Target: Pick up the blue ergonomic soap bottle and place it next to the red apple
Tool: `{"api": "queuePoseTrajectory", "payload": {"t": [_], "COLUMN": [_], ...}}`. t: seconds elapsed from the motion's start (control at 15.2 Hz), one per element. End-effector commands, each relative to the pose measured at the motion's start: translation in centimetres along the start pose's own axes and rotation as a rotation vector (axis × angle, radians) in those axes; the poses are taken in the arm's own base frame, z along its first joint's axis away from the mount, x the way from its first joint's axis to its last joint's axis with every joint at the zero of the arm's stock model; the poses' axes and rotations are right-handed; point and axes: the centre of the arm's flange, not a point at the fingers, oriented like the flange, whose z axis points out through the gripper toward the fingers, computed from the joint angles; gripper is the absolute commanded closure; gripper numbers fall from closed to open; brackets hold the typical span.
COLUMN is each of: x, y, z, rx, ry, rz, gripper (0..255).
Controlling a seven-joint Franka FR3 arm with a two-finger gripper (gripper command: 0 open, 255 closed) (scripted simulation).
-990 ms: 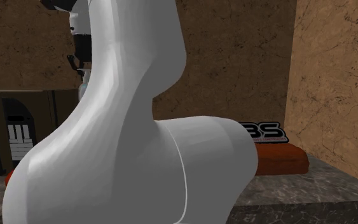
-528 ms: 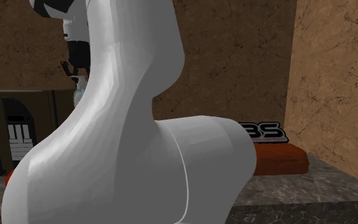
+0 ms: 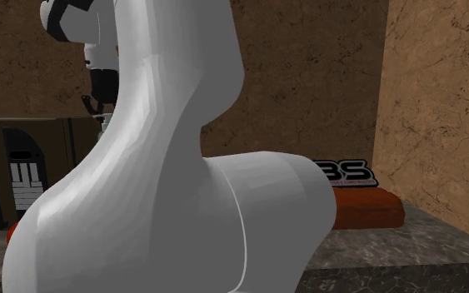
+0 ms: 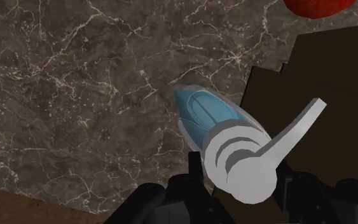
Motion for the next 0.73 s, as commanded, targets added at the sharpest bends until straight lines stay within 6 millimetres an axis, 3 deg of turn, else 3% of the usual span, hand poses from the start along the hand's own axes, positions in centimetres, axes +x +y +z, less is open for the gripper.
{"api": "queuePoseTrajectory", "payload": {"t": [0.0,0.66], "x": [0.0,0.0], "y": [-0.1,-0.3], "z": [1.0,6.3], "rx": [0.000,0.000], "ry": [0.001,0.001], "rz": [0.000,0.000], "gripper": [255,255]}}
